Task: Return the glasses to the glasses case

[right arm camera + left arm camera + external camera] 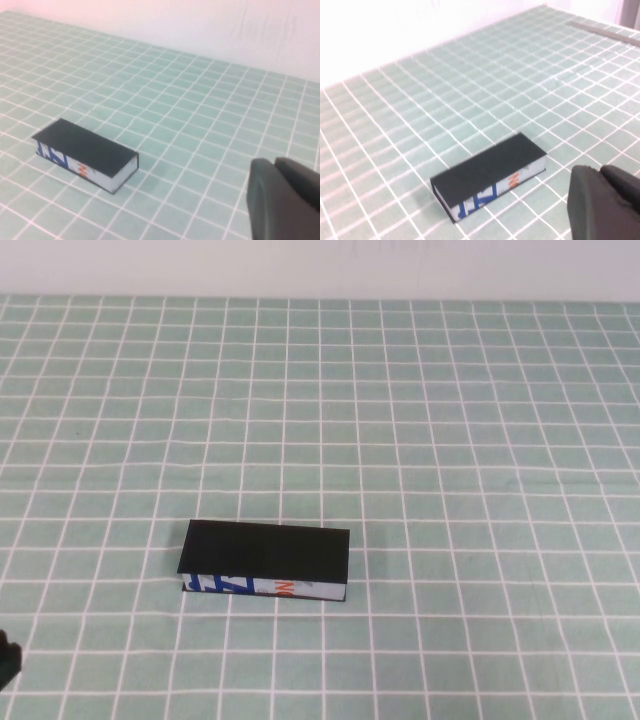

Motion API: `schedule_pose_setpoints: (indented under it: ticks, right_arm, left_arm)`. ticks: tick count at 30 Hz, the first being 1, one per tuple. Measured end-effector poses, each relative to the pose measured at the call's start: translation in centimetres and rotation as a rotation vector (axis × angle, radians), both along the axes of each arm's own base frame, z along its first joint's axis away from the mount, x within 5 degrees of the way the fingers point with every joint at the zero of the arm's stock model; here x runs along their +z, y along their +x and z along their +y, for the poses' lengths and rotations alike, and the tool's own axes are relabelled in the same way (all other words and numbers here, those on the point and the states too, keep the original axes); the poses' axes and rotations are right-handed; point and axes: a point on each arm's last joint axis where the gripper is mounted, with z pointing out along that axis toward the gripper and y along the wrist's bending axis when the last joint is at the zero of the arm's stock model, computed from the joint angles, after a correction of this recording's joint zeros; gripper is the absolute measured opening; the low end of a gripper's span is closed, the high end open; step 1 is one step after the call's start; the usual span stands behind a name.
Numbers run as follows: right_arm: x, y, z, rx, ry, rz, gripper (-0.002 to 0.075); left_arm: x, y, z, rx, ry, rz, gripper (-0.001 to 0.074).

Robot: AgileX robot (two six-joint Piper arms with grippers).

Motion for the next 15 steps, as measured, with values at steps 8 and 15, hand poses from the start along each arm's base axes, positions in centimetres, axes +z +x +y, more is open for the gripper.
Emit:
schedule_pose_setpoints:
  ticks: [8, 15]
  right_arm:
    - [-3.2, 0.4, 0.1, -0.006, -0.02, 0.053, -0.0011]
    - [-3.2, 0.4, 0.1, -0.006, -0.021, 0.055, -0.0011]
  left_arm:
    - [-0.2, 0.3, 0.1, 0.033, -0.039, -0.002, -0.0002]
    - [-0.1, 0.3, 0.1, 0.034, -0.039, -0.005, -0.0002]
